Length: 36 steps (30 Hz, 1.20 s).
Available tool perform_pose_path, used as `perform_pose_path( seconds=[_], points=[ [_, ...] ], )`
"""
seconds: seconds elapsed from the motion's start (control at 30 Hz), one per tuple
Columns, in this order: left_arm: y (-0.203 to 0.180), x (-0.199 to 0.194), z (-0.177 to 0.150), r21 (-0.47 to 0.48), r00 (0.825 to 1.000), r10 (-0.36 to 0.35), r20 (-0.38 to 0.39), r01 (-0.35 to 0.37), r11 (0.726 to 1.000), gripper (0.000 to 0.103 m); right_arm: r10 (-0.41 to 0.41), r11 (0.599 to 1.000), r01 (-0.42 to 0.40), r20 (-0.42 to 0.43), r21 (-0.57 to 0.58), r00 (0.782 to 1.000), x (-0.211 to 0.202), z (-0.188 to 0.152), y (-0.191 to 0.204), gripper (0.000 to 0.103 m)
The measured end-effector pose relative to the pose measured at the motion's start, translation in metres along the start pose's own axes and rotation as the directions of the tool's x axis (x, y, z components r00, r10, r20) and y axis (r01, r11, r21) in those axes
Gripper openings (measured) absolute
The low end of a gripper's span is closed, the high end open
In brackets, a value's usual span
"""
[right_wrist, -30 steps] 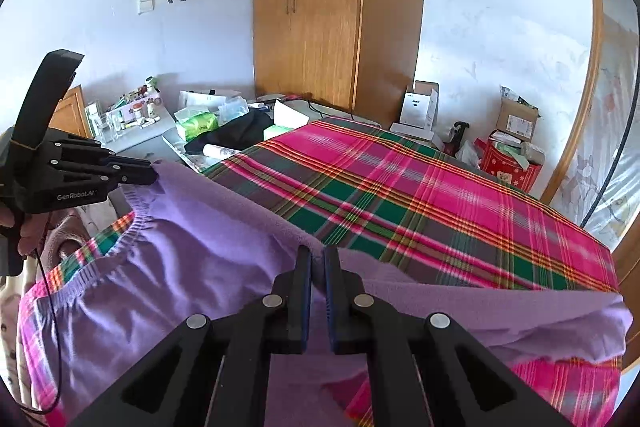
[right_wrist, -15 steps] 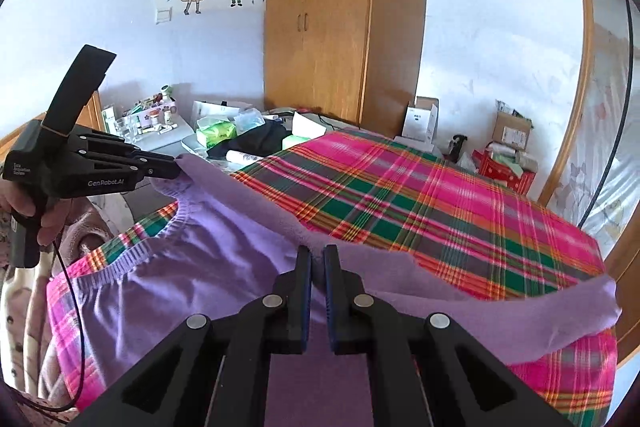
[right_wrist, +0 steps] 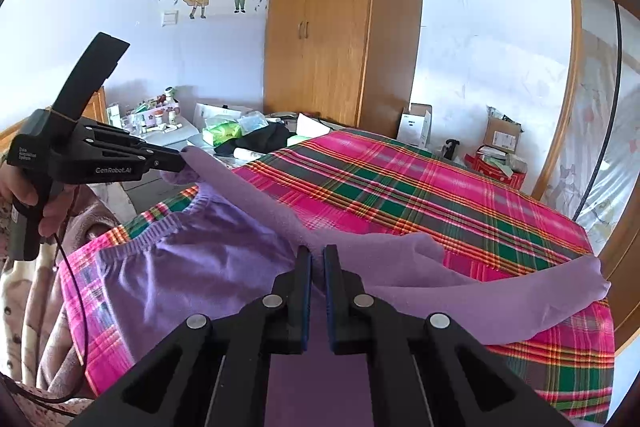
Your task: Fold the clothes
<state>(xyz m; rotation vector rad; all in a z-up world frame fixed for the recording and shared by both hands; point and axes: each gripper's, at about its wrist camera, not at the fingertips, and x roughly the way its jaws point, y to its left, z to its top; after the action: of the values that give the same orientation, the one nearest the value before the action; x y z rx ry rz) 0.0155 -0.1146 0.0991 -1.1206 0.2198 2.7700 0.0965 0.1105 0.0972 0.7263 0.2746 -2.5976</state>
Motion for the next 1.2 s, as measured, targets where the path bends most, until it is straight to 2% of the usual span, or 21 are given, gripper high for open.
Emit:
perform_pose_path(
  seconds=[0.2, 0.37, 0.5, 0.53, 0.6, 0.73, 0.87, 0.97, 1.2],
  points=[
    [0.004, -0.010, -0.014, -0.022, 1.000, 0.004, 0.005, -0.004, 1.000, 0.006, 0.000, 1.000, 0.000, 0.005, 0.002, 1.000, -0.008, -0.010, 0.008, 0.006],
    [0.011, -0.008, -0.028, -0.067, 1.000, -0.015, -0.023, 0.014, 0.998, 0.006, 0.008, 1.000, -0.008, -0.012, 0.014, 1.000, -0.008, -0.022, 0.010, 0.006],
    [0.024, -0.001, -0.043, -0.196, 0.994, -0.087, -0.061, 0.074, 0.978, 0.006, -0.003, 1.000, 0.003, -0.022, 0.007, 1.000, -0.006, -0.031, 0.013, 0.006],
    [0.026, 0.001, -0.047, -0.230, 0.991, -0.110, -0.073, 0.091, 0.969, 0.009, -0.006, 1.000, 0.007, -0.021, 0.005, 1.000, -0.005, -0.032, 0.014, 0.006],
    [0.031, 0.006, -0.057, -0.311, 0.977, -0.187, -0.098, 0.149, 0.939, 0.018, -0.007, 1.000, 0.007, -0.019, 0.011, 1.000, -0.004, -0.035, 0.016, 0.006],
    [0.047, 0.018, -0.075, -0.495, 0.949, -0.303, -0.086, 0.223, 0.840, 0.030, 0.000, 0.999, 0.001, -0.023, 0.049, 1.000, -0.001, -0.041, 0.012, 0.006],
    [0.063, 0.026, -0.088, -0.630, 0.934, -0.353, -0.063, 0.237, 0.740, 0.032, 0.009, 0.996, -0.008, -0.020, 0.087, 1.000, 0.000, -0.045, 0.008, 0.006],
    [0.067, 0.035, -0.095, -0.682, 0.912, -0.405, -0.060, 0.259, 0.684, 0.032, 0.013, 0.992, -0.012, -0.011, 0.126, 1.000, -0.001, -0.047, 0.004, 0.006],
    [0.075, 0.055, -0.095, -0.769, 0.894, -0.446, -0.039, 0.258, 0.585, 0.032, 0.032, 0.982, -0.029, -0.015, 0.188, 0.999, 0.001, -0.052, -0.002, 0.006]
  ],
)
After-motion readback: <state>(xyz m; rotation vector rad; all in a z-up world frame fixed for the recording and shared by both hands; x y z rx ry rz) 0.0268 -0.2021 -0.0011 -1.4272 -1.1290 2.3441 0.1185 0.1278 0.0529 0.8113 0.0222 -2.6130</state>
